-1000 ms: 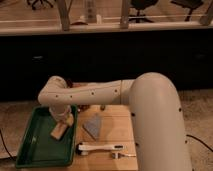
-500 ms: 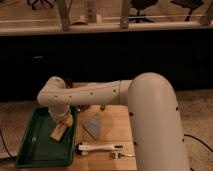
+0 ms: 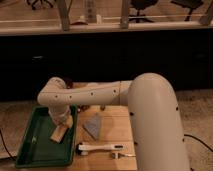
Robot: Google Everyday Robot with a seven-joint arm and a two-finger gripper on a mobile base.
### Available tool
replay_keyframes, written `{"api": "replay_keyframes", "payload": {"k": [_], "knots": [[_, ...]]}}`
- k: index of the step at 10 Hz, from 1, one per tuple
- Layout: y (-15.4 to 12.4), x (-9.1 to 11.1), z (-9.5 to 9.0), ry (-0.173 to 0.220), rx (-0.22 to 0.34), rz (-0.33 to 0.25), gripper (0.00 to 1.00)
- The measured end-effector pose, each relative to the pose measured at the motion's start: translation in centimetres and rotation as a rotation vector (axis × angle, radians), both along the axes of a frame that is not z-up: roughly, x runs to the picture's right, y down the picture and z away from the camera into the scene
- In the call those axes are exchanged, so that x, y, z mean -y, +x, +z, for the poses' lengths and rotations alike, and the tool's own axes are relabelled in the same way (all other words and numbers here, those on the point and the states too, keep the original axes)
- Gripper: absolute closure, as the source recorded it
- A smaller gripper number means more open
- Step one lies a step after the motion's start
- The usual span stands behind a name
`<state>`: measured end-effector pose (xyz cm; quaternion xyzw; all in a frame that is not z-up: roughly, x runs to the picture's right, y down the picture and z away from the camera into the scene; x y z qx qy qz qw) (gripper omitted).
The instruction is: Place eraser in tray
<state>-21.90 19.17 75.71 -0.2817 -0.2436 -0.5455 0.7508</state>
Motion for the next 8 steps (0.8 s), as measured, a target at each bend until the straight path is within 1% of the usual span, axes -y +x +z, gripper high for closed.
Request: {"api": "replay_keyframes", "payload": {"k": [8], "knots": [[0.45, -1.13, -0.41, -0.034, 0.047, -0.037, 0.99]]}}
